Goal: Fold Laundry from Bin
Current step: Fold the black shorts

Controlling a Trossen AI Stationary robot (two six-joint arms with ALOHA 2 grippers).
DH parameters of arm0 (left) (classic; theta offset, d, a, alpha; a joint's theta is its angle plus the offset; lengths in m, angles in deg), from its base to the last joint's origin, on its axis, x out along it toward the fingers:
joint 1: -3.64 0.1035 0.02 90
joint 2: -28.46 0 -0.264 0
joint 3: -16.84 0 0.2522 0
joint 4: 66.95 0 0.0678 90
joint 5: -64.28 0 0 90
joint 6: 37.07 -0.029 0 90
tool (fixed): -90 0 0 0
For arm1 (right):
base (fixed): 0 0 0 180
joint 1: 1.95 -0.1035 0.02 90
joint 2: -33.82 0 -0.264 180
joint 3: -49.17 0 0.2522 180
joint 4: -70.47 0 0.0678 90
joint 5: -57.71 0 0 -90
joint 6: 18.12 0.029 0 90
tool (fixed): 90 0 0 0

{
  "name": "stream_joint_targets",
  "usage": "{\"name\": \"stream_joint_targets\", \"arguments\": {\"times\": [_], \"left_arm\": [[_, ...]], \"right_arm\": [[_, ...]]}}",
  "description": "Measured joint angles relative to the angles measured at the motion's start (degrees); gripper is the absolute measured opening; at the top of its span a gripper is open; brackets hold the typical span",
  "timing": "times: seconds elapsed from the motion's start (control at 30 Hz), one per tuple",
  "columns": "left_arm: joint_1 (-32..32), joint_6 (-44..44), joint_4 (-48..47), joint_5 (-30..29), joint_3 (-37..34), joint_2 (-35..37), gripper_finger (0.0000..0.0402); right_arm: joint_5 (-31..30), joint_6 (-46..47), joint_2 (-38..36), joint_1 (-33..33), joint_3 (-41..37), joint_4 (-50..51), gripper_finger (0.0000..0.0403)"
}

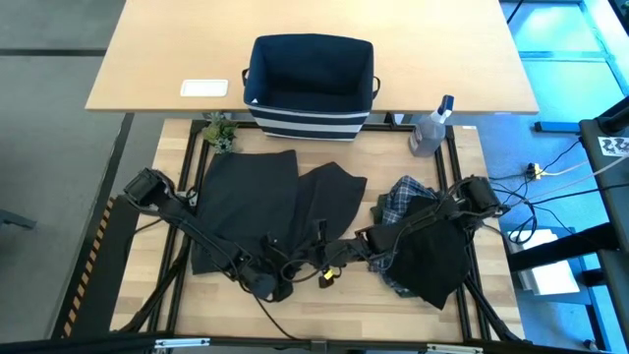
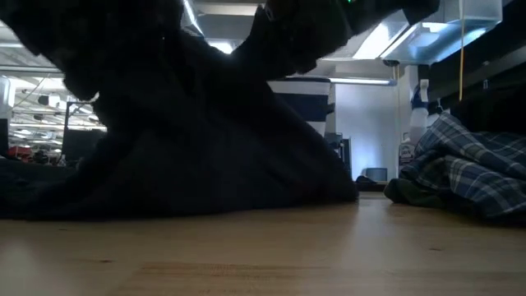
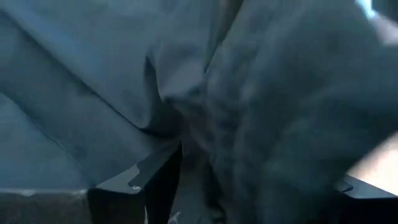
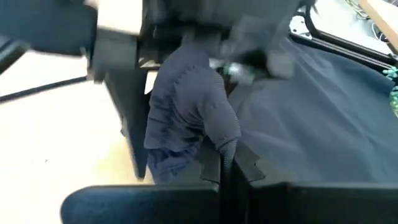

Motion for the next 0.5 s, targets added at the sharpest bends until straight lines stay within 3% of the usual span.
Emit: {"name": "stream_joint_targets", "arguments": {"times": [0.27, 0.4, 0.5], "left_arm": [[-0.2, 5.81, 0.56, -1.36, 0.04, -5.36, 0.0216], [-0.75, 6.71, 0.69, -3.62, 0.04, -5.41, 0.0165], [-1.36, 6.46, 0.89, -5.73, 0.04, -5.41, 0.0104]], "right_arm": [[0.35, 1.32, -0.05, 0.0, 0.06, 1.08, 0.0], [0.42, 1.52, -0.05, 0.0, 0.05, 0.95, 0.0], [1.29, 1.52, -0.05, 0.0, 0.05, 1.11, 0.0]]}}
